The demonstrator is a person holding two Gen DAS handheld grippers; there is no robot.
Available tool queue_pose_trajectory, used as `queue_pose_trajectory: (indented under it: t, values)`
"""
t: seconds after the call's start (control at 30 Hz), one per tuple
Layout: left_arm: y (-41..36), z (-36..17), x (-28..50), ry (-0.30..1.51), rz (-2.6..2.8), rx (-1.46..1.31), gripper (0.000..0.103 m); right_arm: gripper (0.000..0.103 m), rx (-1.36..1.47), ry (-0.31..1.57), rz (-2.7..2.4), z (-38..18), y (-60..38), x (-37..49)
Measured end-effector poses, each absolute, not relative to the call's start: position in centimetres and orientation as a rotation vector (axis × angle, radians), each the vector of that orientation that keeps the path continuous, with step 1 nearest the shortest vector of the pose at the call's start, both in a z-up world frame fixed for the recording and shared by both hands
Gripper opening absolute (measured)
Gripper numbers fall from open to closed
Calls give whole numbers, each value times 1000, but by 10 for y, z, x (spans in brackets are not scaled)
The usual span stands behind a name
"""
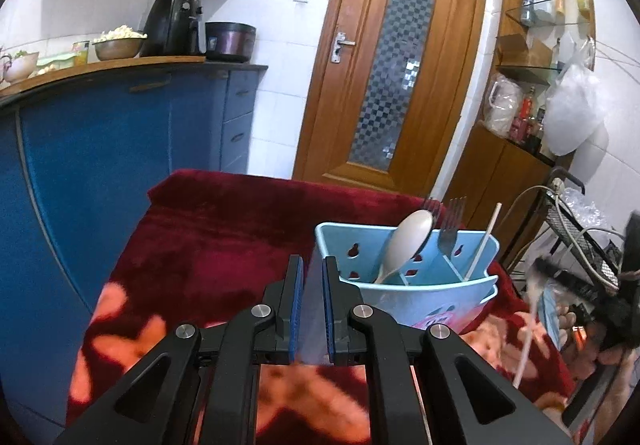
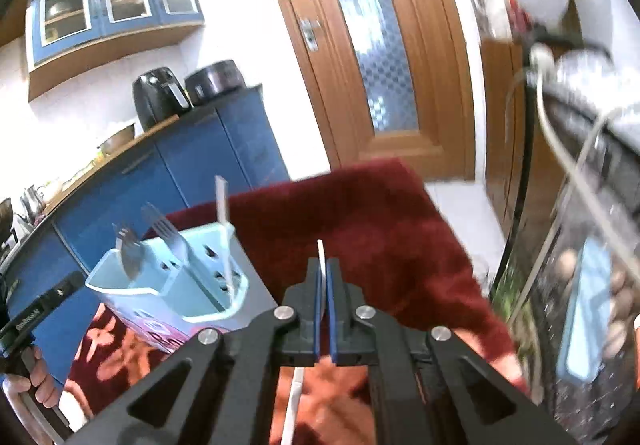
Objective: Organize utensils
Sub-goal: 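Release the white fork into the caddy with the right tool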
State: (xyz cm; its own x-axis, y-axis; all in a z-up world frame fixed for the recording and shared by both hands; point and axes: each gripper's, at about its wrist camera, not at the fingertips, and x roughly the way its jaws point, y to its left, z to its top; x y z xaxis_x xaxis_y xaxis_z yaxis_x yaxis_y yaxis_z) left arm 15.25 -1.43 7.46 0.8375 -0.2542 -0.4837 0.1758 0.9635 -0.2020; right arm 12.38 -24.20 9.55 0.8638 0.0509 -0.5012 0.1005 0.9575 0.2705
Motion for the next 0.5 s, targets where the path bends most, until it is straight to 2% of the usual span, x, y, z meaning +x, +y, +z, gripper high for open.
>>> queue_pose_trajectory:
  t: [0.3,0.5]
  values:
    - [-8,64,156,577,-184,-121,9,4,173,302,-70,154,-211,117]
    - [-9,56,158,593,-197,-136,9,4,155,201,-83,168,-192,135]
